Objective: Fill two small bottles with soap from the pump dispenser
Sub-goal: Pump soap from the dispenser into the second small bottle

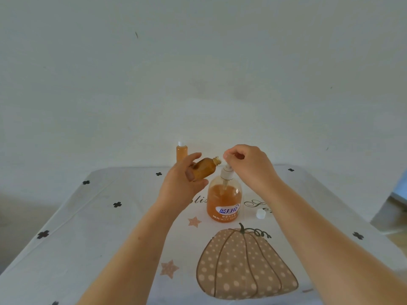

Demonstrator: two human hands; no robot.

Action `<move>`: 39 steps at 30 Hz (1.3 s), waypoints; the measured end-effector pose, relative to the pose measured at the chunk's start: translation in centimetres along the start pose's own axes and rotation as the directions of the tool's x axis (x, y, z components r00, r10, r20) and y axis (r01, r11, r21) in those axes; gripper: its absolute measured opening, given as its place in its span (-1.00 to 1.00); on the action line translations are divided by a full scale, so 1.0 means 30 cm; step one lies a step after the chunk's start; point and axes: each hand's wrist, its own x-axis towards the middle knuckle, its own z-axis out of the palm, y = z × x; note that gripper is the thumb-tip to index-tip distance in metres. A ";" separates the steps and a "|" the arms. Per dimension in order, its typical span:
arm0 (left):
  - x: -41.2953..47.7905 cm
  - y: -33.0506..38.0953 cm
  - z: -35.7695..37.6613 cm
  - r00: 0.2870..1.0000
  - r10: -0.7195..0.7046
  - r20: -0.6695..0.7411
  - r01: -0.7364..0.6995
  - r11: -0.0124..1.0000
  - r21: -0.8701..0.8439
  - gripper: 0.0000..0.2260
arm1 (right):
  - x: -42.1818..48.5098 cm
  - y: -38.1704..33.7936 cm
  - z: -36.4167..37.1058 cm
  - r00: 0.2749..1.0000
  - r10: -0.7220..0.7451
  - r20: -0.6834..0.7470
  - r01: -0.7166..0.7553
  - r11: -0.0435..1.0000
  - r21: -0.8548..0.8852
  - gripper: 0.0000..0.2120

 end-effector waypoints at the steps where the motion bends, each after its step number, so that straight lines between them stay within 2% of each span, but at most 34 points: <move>1: 0.006 -0.005 -0.006 1.000 -0.015 -0.001 0.015 1.000 -0.012 -0.51 | 0.008 -0.003 -0.006 1.000 0.005 0.024 -0.005 1.000 -0.015 -0.83; 5: 0.023 -0.016 -0.030 0.999 -0.043 -0.007 0.042 0.997 -0.059 -0.63 | 0.053 -0.035 -0.031 0.998 0.007 0.065 -0.004 0.999 -0.044 -0.78; 9: 0.030 -0.028 -0.052 0.998 -0.057 0.040 0.063 0.985 -0.162 -0.66 | 0.138 -0.088 -0.021 1.000 0.011 0.014 -0.010 0.996 -0.085 -0.71; 13: 0.034 -0.048 -0.065 0.994 -0.069 0.080 0.085 0.970 -0.226 -0.68 | 0.231 -0.108 0.027 0.999 0.022 0.031 -0.016 0.987 -0.162 -0.67; 17: 0.047 -0.058 -0.071 0.983 -0.083 0.165 0.129 0.948 -0.290 -0.67 | 0.281 -0.095 0.088 0.996 0.070 0.052 -0.051 0.952 -0.303 -0.70; 20: 0.067 -0.069 -0.078 0.971 -0.085 0.224 0.159 0.928 -0.336 -0.61 | 0.295 -0.084 0.121 0.989 0.134 0.058 -0.105 0.929 -0.355 -0.73; 24: 0.089 -0.100 -0.083 0.958 -0.051 0.282 0.172 0.889 -0.425 -0.65 | 0.304 -0.087 0.130 0.975 0.216 0.051 -0.172 0.881 -0.440 -0.78; 30: 0.097 -0.123 -0.073 0.970 -0.009 0.244 0.159 0.780 -0.606 -0.65 | 0.300 -0.083 0.131 0.968 0.252 0.003 -0.220 0.851 -0.477 -0.75; 39: 0.098 -0.140 -0.075 0.969 -0.012 0.248 0.165 0.777 -0.608 -0.68 | 0.288 -0.061 0.154 0.944 0.328 -0.008 -0.293 0.830 -0.474 -0.76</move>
